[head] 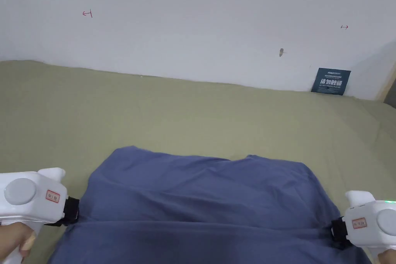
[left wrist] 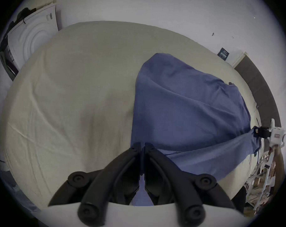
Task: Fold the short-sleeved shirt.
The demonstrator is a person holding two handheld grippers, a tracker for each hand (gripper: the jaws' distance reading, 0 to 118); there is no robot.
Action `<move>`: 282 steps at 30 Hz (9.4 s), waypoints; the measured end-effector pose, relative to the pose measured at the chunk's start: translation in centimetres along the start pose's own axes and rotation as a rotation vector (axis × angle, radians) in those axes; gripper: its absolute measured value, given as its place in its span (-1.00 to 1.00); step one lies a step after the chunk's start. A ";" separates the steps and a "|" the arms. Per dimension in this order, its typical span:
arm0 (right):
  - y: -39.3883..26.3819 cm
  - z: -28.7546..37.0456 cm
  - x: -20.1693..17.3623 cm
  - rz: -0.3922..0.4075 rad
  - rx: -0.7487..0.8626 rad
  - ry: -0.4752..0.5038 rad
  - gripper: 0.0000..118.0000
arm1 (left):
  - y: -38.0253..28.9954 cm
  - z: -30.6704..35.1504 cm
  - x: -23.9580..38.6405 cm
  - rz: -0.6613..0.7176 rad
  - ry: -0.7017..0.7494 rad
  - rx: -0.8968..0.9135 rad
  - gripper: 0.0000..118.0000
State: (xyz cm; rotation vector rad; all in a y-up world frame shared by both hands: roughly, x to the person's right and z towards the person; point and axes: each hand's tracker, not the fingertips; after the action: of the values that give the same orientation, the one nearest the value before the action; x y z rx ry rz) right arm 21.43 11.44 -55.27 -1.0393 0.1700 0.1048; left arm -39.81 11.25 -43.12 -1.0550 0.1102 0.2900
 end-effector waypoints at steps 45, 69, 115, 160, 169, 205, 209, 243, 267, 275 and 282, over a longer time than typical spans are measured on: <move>-9.8 6.6 1.3 -0.063 0.054 0.019 0.94 | -10.2 2.0 0.0 0.086 -0.043 0.074 -0.89; -12.1 13.6 1.4 -0.062 -0.023 0.141 -0.89 | -12.9 13.5 -0.4 -0.032 -0.110 0.095 -0.92; 1.4 4.1 -2.3 0.023 -0.076 0.121 -1.00 | 6.3 -6.4 4.3 0.045 0.050 -0.116 0.75; -16.8 15.2 4.0 -0.048 -0.151 0.161 -0.94 | -17.5 12.3 -0.8 -0.011 -0.123 -0.074 -0.94; -20.2 10.1 5.1 -0.107 -0.194 0.113 -0.93 | -20.4 9.0 -1.2 0.053 -0.106 -0.152 -0.93; -17.7 16.7 -4.0 0.036 -0.065 0.133 -1.00 | -17.6 10.6 -9.9 0.166 -0.612 -0.021 -1.00; -17.4 16.8 -4.1 0.036 -0.072 0.128 -1.00 | -18.4 9.1 -10.4 0.216 -0.605 -0.059 -1.00; -16.5 15.6 -5.9 0.045 -0.076 0.219 -1.00 | -16.0 11.7 11.3 -0.149 -0.756 -0.003 -0.91; -17.7 14.9 -4.1 0.011 -0.099 0.204 -1.00 | -19.3 4.3 15.1 0.065 -0.906 0.008 -0.39; -18.0 14.8 -4.6 -0.004 -0.091 0.224 -1.00 | -23.1 -3.1 21.9 0.033 -0.836 -0.241 -0.98; -18.5 14.4 -5.0 0.001 -0.108 0.229 -1.00 | -24.8 -3.2 22.0 0.139 -0.864 -0.235 -1.00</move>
State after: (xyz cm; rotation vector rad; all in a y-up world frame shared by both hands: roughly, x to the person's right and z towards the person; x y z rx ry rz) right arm 20.92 14.56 -31.55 -1.1582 0.3762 -0.0047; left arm -11.53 1.05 -28.88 -1.0742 -0.6418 0.8748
